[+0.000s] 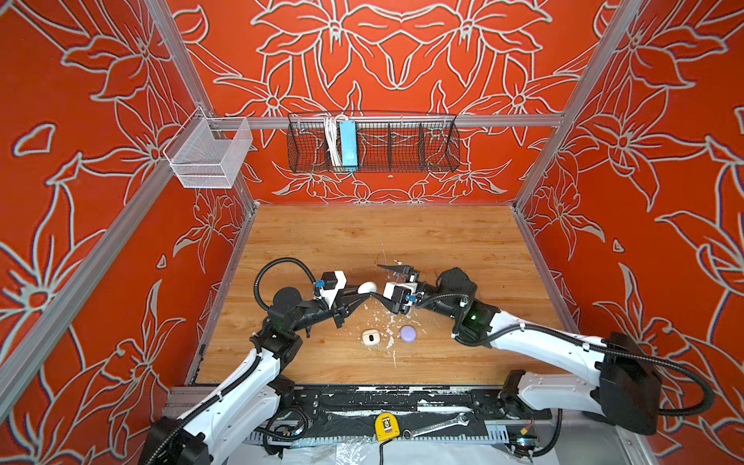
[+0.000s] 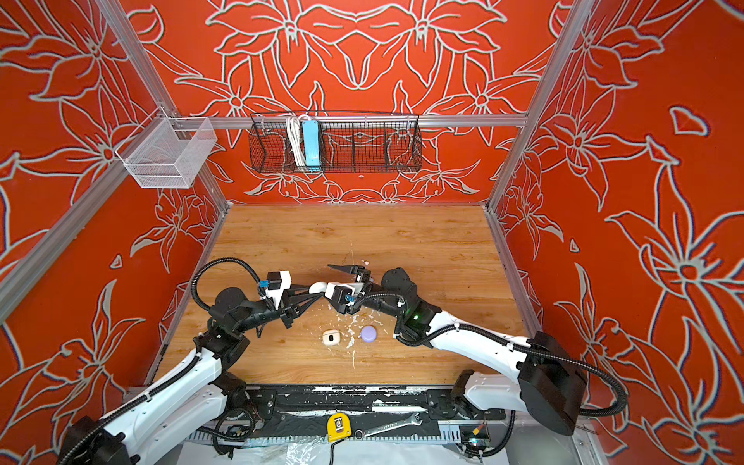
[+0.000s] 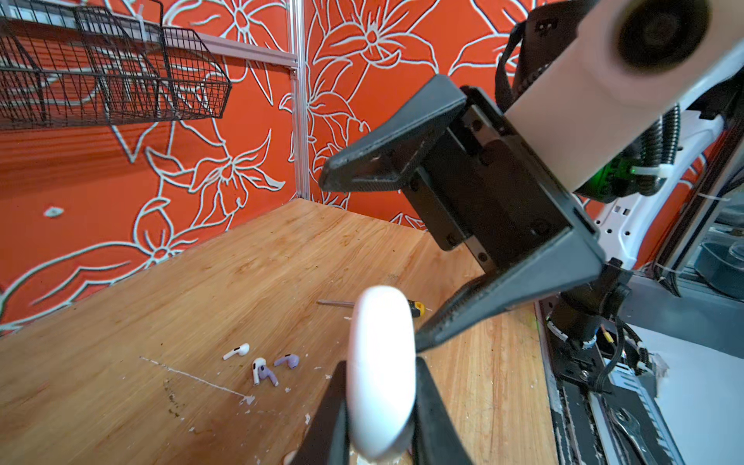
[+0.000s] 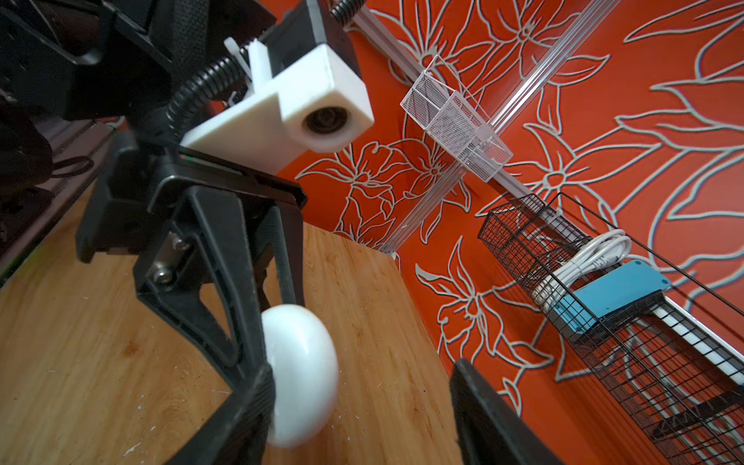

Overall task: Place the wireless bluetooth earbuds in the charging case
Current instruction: 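Hold the case with the left gripper while the right gripper releases it, then push the white case lid open with the right gripper fingertips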

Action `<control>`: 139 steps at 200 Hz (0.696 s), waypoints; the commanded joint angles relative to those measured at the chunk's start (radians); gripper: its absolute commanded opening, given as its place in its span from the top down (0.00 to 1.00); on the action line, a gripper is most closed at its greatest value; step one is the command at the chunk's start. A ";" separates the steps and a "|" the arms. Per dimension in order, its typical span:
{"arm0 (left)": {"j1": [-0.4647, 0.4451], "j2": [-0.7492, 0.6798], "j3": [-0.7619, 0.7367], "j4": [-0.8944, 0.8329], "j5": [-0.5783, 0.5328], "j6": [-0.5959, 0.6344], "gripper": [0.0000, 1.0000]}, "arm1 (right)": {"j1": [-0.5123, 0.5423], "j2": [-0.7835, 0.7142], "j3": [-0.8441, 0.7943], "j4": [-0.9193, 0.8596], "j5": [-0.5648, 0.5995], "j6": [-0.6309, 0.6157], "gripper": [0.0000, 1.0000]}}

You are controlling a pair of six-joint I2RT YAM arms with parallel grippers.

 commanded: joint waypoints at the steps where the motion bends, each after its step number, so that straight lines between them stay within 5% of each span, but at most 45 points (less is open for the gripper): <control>1: -0.013 -0.003 0.027 0.012 0.045 0.043 1.00 | 0.000 0.013 0.036 -0.007 -0.004 -0.005 0.33; 139: -0.036 -0.006 0.050 -0.033 0.079 0.078 1.00 | -0.001 0.063 0.056 0.031 0.125 -0.014 0.48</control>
